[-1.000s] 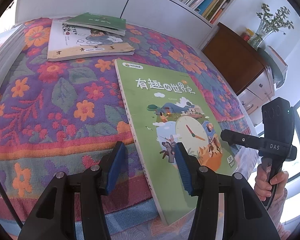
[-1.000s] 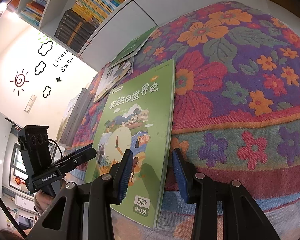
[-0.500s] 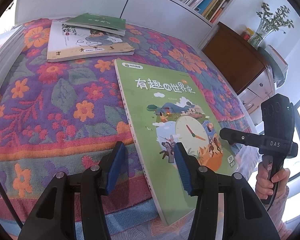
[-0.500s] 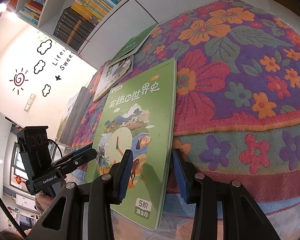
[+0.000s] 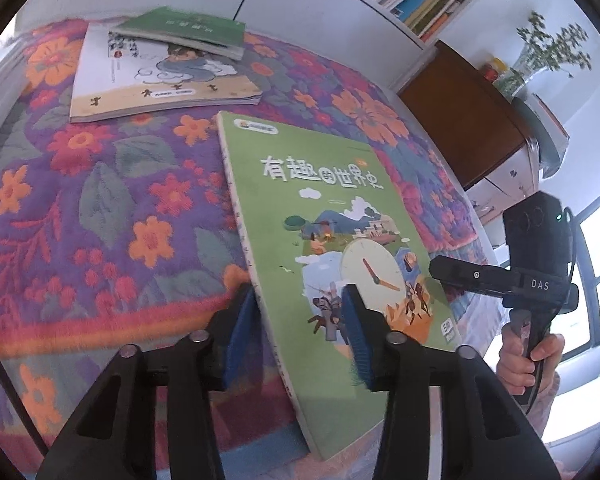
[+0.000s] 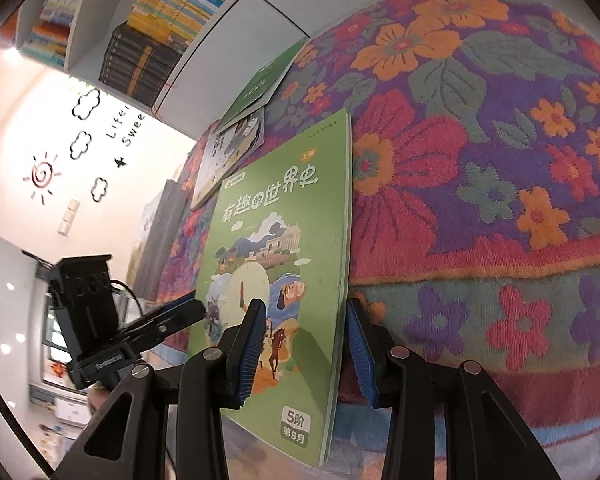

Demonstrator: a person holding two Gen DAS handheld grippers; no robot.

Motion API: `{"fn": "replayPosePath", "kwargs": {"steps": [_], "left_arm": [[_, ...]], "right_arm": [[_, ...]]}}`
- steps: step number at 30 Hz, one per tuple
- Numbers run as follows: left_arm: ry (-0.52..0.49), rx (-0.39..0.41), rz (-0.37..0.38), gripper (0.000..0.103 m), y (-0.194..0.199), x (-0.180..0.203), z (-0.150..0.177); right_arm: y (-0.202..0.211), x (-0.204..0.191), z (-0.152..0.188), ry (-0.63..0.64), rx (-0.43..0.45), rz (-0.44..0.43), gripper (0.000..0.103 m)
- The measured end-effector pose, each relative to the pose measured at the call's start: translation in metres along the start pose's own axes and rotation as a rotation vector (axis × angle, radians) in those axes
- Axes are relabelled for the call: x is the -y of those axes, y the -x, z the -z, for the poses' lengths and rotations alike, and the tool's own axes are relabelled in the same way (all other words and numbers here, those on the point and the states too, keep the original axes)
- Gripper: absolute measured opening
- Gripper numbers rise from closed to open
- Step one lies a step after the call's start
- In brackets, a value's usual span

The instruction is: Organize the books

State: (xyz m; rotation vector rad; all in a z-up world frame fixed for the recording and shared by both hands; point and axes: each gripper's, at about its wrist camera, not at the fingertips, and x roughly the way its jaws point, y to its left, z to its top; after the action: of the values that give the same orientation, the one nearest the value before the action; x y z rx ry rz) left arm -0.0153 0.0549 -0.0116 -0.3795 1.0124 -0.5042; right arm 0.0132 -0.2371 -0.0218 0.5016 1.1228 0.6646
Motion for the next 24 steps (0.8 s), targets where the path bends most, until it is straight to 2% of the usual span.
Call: {"fn": "replayPosePath", "kwargs": {"steps": [3, 5, 10, 16, 24], "left_arm": [[0.046, -0.021, 0.048, 0.035, -0.001, -0.01, -0.005], [0.057, -0.024, 0.059, 0.032, -0.002, -0.014, -0.006], [0.029, -0.023, 0.011, 0.03, -0.003, -0.008, -0.006], [-0.028, -0.022, -0.067, 0.03, -0.004, 0.005, -0.006], [-0.047, -0.049, -0.069, 0.03, 0.003, 0.002, -0.005]], "right_arm": [[0.0, 0.008, -0.004, -0.038, -0.015, -0.048, 0.039], [-0.001, 0.008, -0.003, -0.033, -0.015, -0.044, 0.035], [-0.001, 0.007, -0.002, -0.016, -0.007, 0.001, 0.024], [-0.001, -0.003, -0.002, 0.033, -0.021, 0.046, 0.024], [0.0, -0.012, 0.008, 0.077, -0.042, 0.053, 0.024]]}}
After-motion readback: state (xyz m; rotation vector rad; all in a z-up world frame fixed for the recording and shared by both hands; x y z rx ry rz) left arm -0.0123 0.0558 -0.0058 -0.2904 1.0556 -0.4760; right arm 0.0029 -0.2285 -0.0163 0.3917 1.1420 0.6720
